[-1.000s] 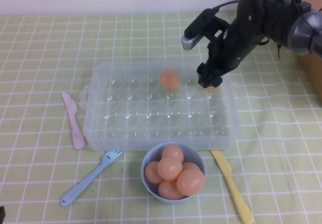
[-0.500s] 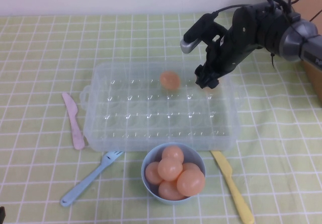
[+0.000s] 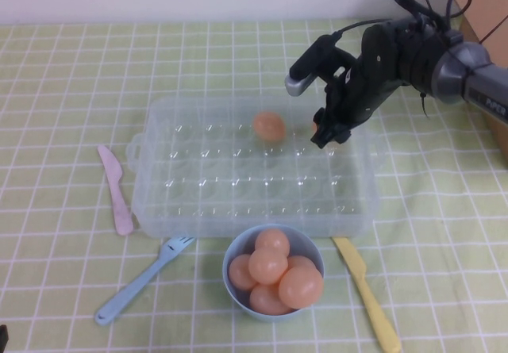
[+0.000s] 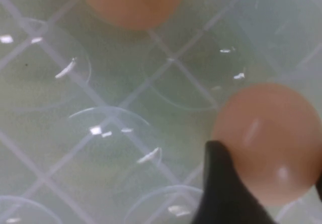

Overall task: Take an egg out of the egg box
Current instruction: Pick up the egg from the plastic box, then place the egg in the bowl

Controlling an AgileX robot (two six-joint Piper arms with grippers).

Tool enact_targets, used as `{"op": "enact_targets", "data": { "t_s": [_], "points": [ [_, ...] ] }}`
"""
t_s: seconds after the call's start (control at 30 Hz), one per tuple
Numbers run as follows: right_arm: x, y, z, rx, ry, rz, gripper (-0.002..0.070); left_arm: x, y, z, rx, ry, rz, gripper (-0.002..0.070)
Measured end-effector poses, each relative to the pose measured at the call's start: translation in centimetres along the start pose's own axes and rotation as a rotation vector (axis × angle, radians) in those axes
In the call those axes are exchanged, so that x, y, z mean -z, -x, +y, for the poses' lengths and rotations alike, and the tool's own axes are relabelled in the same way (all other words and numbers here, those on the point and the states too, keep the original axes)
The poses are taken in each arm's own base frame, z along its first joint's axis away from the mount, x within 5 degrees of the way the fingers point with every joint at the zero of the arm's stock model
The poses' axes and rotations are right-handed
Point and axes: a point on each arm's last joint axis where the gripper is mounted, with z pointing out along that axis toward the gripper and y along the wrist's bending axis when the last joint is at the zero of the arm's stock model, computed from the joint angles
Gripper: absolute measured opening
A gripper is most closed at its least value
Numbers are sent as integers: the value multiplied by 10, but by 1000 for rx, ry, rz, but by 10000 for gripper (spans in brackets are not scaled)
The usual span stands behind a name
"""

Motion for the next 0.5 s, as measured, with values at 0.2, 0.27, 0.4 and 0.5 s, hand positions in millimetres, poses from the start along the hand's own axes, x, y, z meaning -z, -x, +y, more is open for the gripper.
{"op": "enact_targets", "data": {
  "t_s": [0.2,0.27,0.4,0.5],
  "points": [
    [21,5,-2,0,-8,-18,321,0,0,0,-1,0,0,-5],
    [39,8,-3,-7,-9,-35,321,0,0,0,-1,0,0,-5],
    [87,16,-1,-69,30,-89,321,0,0,0,-1,0,0,-5],
    [124,17,8,-119,115,-108,321,0,0,0,-1,0,0,-5]
  ]
}}
